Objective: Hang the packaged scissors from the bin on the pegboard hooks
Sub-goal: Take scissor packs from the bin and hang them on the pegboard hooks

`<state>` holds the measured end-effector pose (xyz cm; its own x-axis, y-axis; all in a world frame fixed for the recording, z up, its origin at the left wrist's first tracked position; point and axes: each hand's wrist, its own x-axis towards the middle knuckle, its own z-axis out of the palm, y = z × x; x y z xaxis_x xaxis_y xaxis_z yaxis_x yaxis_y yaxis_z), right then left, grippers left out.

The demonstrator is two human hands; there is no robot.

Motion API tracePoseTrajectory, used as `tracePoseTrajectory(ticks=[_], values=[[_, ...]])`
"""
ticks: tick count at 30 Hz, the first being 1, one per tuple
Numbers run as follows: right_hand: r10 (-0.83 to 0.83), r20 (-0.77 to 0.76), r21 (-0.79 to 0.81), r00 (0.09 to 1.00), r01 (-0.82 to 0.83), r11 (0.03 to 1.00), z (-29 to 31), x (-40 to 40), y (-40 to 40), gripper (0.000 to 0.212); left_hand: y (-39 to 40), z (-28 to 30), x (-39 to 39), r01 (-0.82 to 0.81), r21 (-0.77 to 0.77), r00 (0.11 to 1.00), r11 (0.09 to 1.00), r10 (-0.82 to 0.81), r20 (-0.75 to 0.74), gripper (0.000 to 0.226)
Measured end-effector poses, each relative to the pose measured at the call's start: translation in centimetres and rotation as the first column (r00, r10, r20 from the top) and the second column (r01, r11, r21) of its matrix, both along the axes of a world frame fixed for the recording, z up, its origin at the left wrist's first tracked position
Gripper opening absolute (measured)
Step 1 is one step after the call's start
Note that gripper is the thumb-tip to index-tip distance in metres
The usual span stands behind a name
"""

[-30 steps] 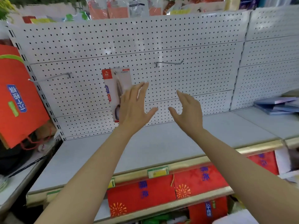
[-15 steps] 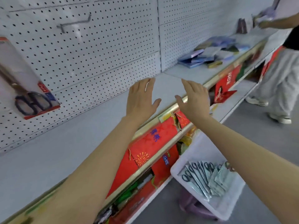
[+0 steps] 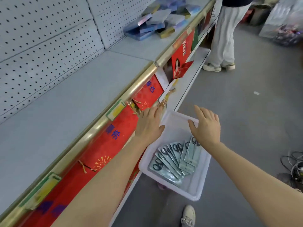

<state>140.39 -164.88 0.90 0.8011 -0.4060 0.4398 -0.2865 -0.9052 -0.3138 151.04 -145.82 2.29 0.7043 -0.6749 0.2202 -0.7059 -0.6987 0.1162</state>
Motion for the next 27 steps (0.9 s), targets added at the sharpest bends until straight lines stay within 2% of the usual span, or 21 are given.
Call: tracePoseTrajectory(ticks=[3, 8, 10, 13, 15, 17, 18, 20, 22, 24, 27], values=[[-0.027, -0.073, 0.030, 0.997, 0.030, 0.999, -2.9, -0.7, -2.8, 0.051, -3.6, -3.8, 0.1, 0.039, 0.071, 0.997, 0.997, -0.034, -0.074, 0.074], [-0.048, -0.110, 0.025, 0.993, 0.051, 0.998, -7.3, -1.4, -6.0, 0.052, -8.4, -11.1, -0.6, 0.050, 0.131, 0.976, 0.990, -0.021, -0.217, 0.073], [-0.061, -0.130, 0.034, 0.990, 0.066, 0.997, -9.6, -1.4, -7.5, 0.051, -10.5, -14.3, -1.0, 0.052, 0.139, 0.957, 0.989, -0.010, -0.289, 0.070], [-0.065, -0.153, 0.043, 0.986, 0.073, 0.996, -12.6, -1.6, -8.8, 0.051, -12.7, -18.8, -1.6, 0.069, 0.236, 0.911, 0.969, 0.035, -0.411, 0.064], [-0.067, -0.154, 0.044, 0.986, 0.075, 0.996, -14.2, -1.9, -9.3, 0.048, -13.7, -21.5, -2.2, 0.089, 0.296, 0.846, 0.951, 0.085, -0.526, 0.053], [-0.078, -0.163, 0.046, 0.983, 0.087, 0.995, -15.7, -2.3, -9.5, 0.046, -14.7, -23.8, -2.9, 0.063, 0.333, 0.723, 0.941, 0.187, -0.665, 0.044], [-0.089, -0.180, 0.060, 0.980, 0.101, 0.993, -16.7, -2.3, -9.8, 0.047, -15.4, -25.2, -3.4, 0.033, 0.360, 0.673, 0.932, 0.246, -0.698, 0.046], [-0.085, -0.209, 0.079, 0.974, 0.103, 0.992, -17.9, -2.7, -9.6, 0.050, -16.3, -26.7, -4.8, -0.049, 0.421, 0.642, 0.906, 0.352, -0.682, 0.065], [-0.081, -0.230, 0.088, 0.970, 0.103, 0.991, -19.4, -3.0, -9.5, 0.050, -17.5, -28.4, -6.2, -0.105, 0.497, 0.688, 0.861, 0.424, -0.589, 0.081], [-0.073, -0.248, 0.094, 0.966, 0.099, 0.991, -20.2, -3.4, -9.3, 0.050, -18.0, -29.5, -7.1, -0.181, 0.525, 0.728, 0.832, 0.472, -0.498, 0.067], [-0.053, -0.271, 0.110, 0.961, 0.086, 0.990, -20.9, -3.7, -9.0, 0.056, -17.9, -30.6, -6.6, -0.281, 0.509, 0.679, 0.814, 0.543, -0.494, 0.041]])
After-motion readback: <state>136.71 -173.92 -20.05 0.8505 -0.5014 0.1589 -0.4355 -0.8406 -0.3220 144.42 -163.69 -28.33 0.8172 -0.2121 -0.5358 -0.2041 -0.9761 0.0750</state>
